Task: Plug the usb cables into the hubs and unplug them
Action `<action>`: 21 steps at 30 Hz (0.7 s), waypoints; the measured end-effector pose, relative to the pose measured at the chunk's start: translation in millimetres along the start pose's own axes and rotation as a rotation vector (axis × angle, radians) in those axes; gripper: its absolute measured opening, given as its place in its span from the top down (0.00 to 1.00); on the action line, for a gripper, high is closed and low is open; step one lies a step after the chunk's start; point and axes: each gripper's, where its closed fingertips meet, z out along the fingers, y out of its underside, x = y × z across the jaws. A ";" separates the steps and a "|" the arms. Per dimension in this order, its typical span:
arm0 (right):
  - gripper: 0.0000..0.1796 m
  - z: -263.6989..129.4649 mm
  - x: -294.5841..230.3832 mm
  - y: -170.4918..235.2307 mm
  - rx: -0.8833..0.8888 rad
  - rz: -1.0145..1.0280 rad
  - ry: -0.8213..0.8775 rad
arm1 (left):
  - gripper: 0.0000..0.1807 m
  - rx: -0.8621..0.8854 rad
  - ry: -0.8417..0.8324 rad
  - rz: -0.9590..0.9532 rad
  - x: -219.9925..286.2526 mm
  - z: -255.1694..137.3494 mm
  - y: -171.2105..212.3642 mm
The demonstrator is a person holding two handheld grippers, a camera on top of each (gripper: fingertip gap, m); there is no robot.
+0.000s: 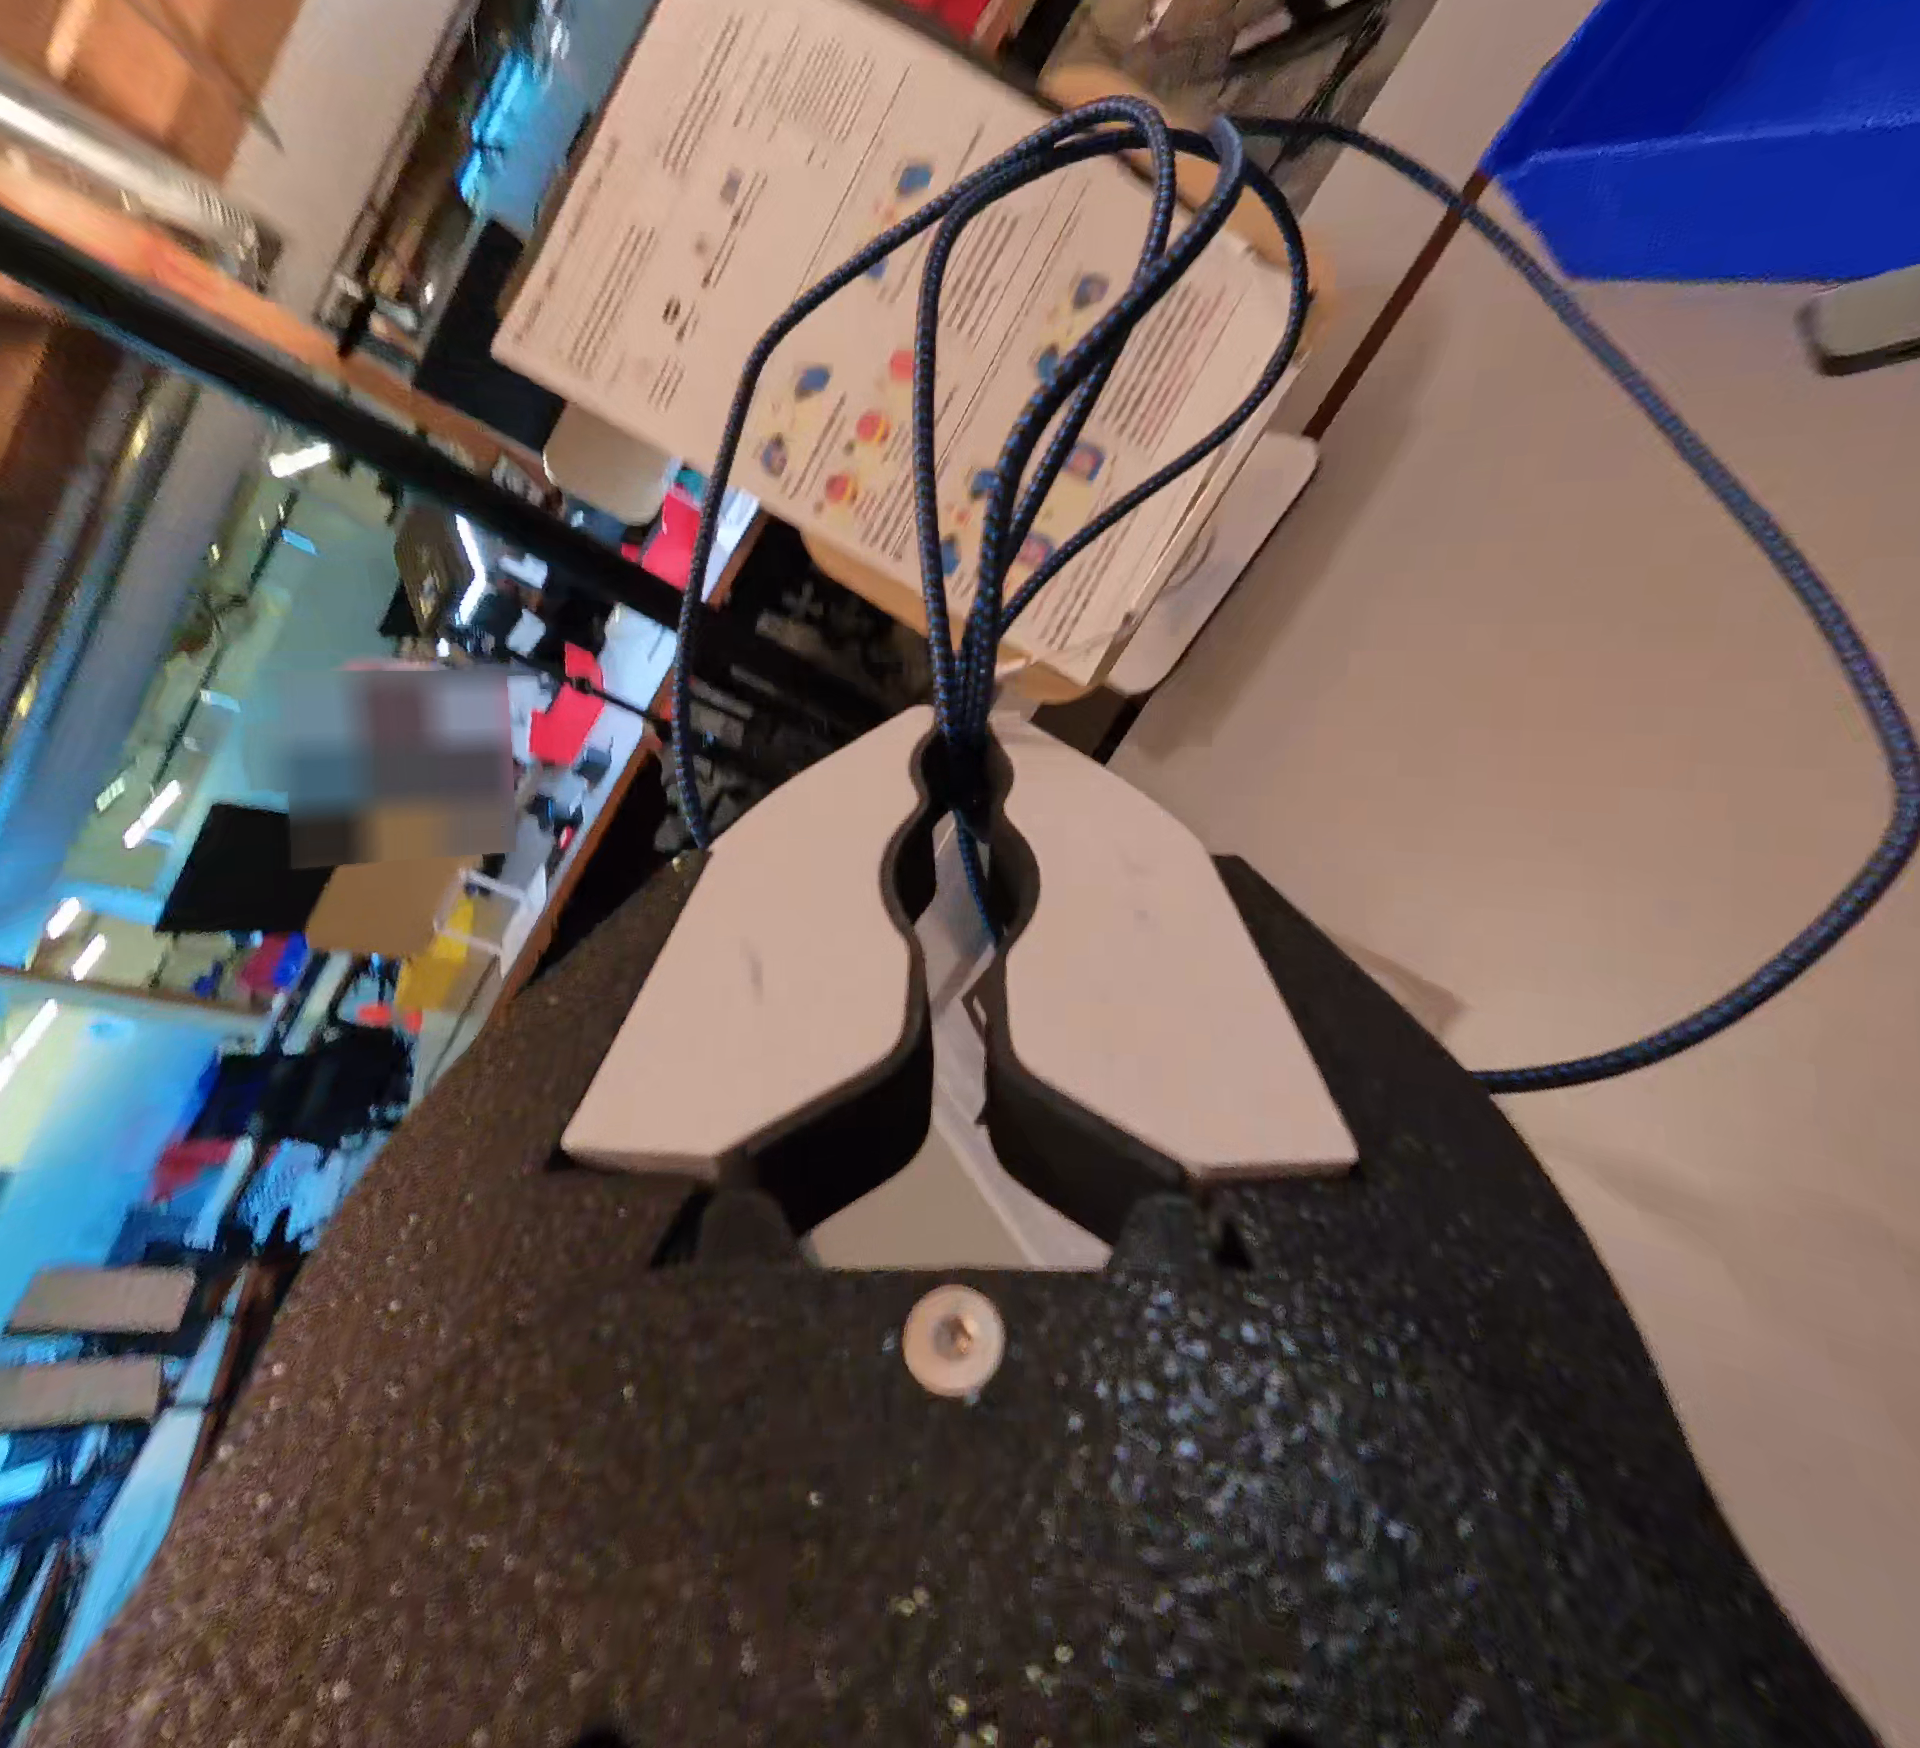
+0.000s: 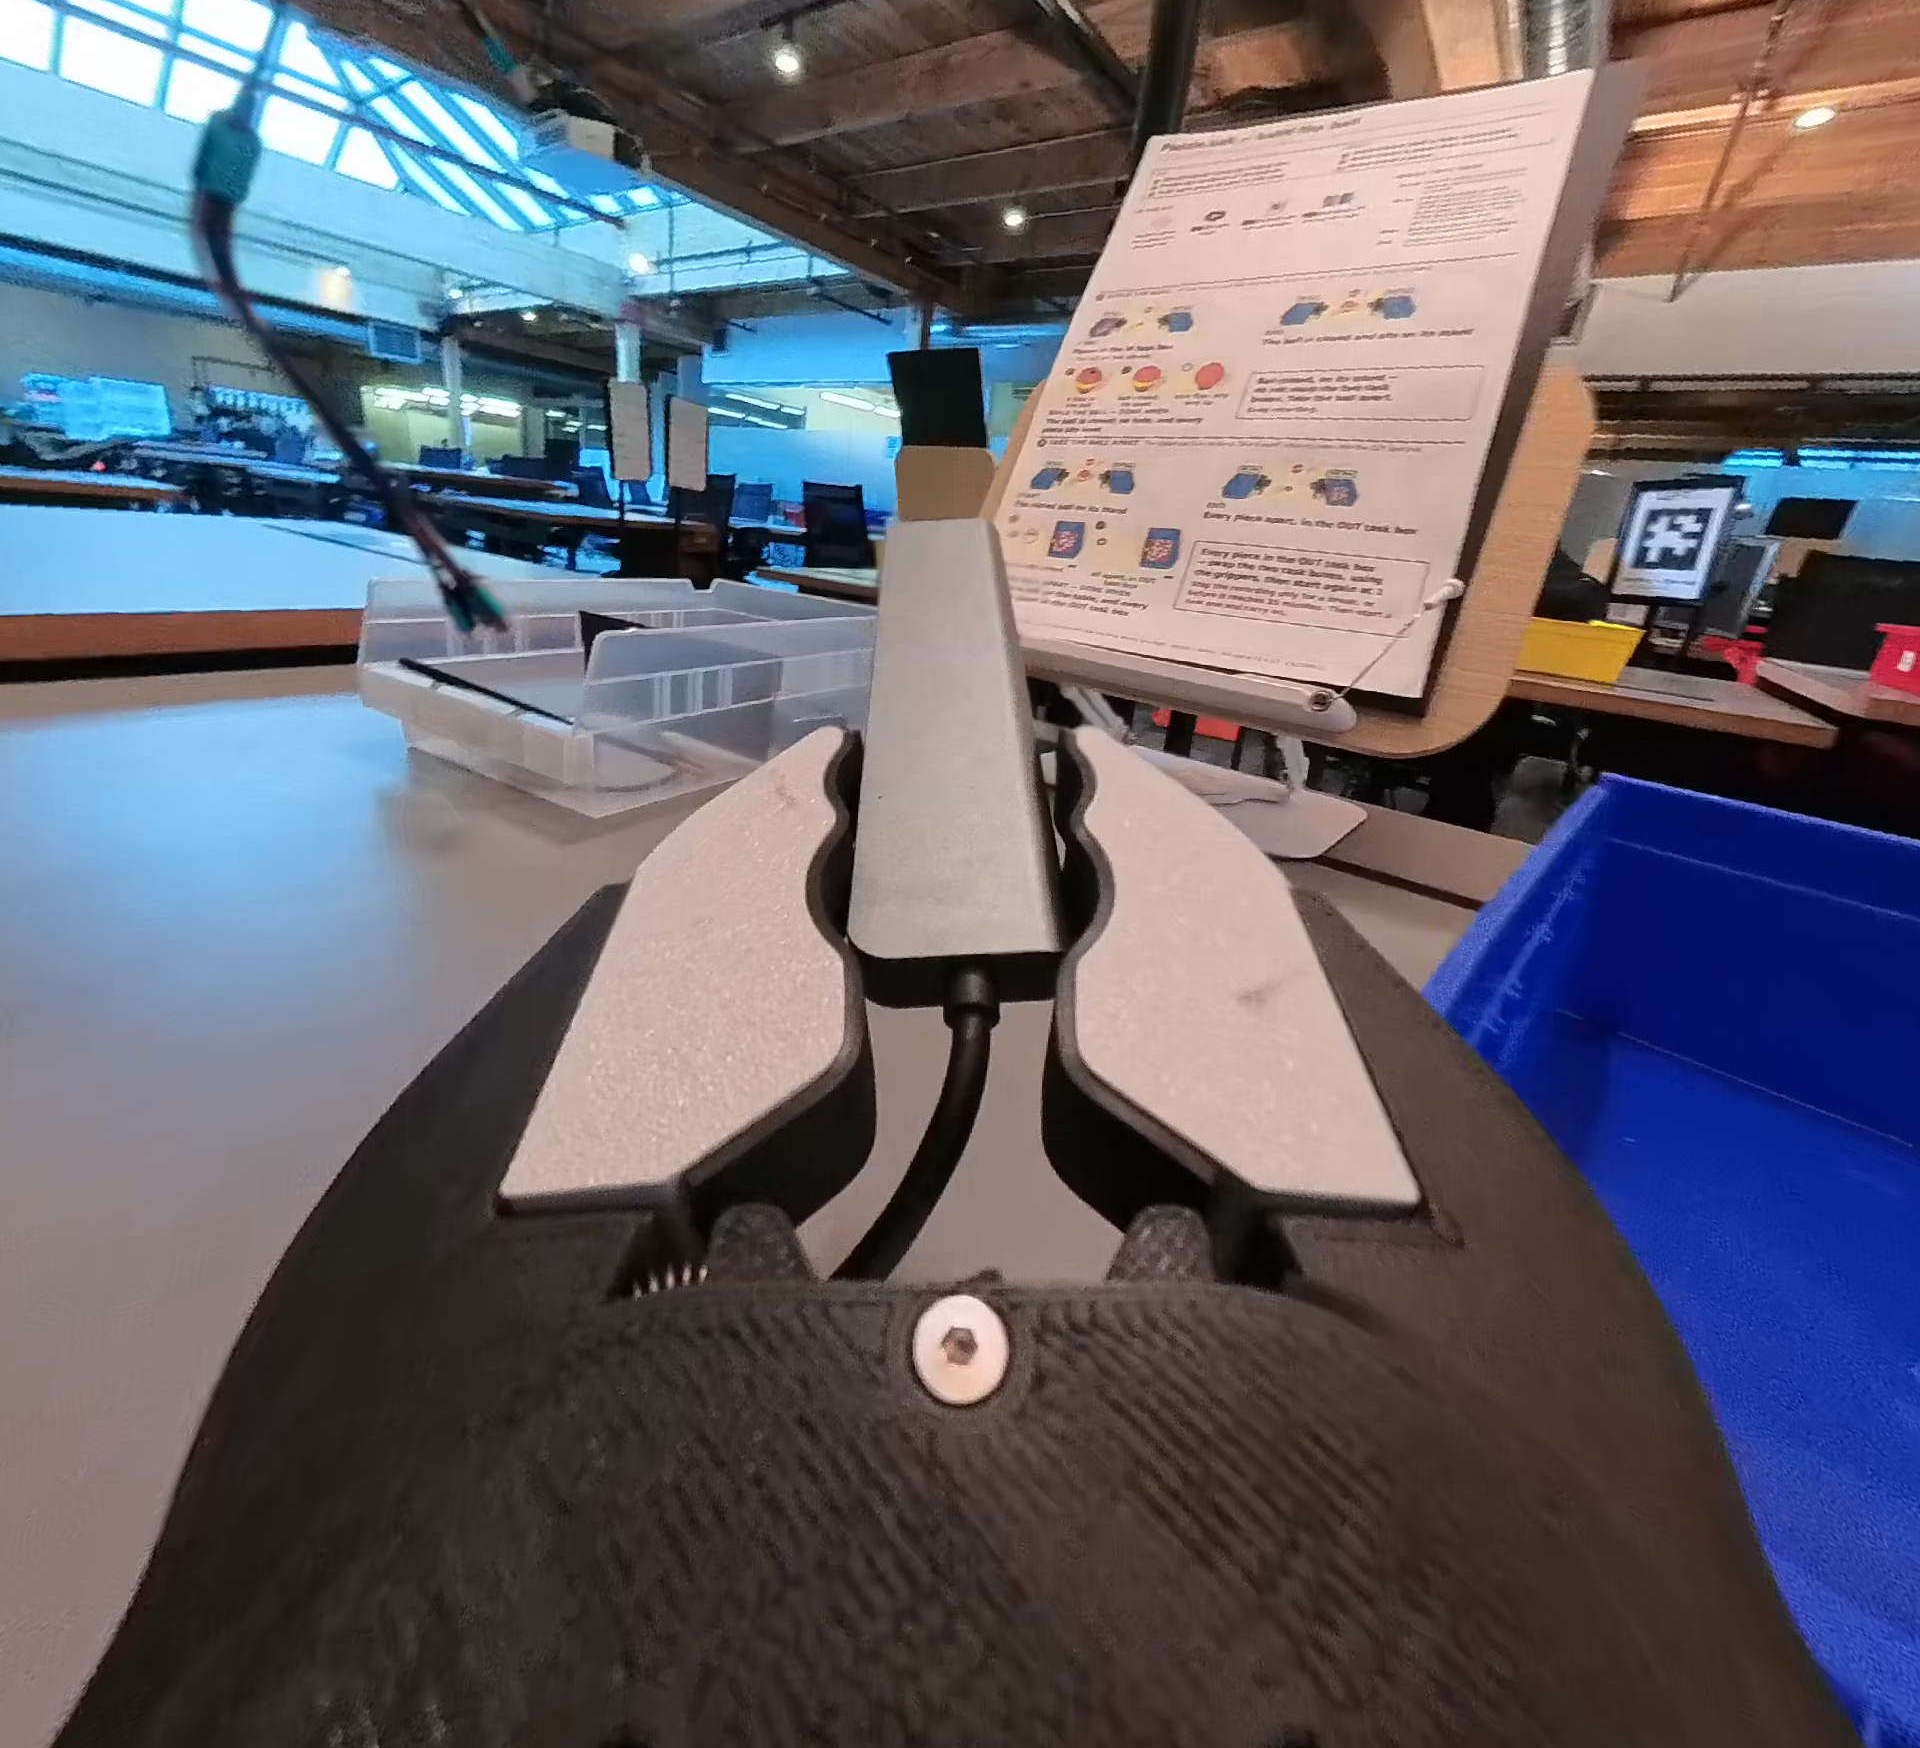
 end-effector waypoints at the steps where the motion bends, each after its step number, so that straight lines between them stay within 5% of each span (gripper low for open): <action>1: 0.80 -1.6 3.8 -1.4 0.008 0.004 0.019 | 0.98 0.028 0.008 0.016 11.5 -2.3 -7.9; 4: 0.80 -6.5 14.6 -3.6 0.018 0.013 0.072 | 0.98 0.143 0.077 0.028 63.9 -2.6 -15.9; 12: 0.80 -11.3 26.0 -4.6 0.029 0.037 0.119 | 0.98 0.081 0.370 0.120 226.3 17.4 75.8; 21: 0.80 -7.3 18.1 -3.1 0.018 -0.006 0.088 | 0.95 -0.073 0.531 0.173 320.3 29.0 129.5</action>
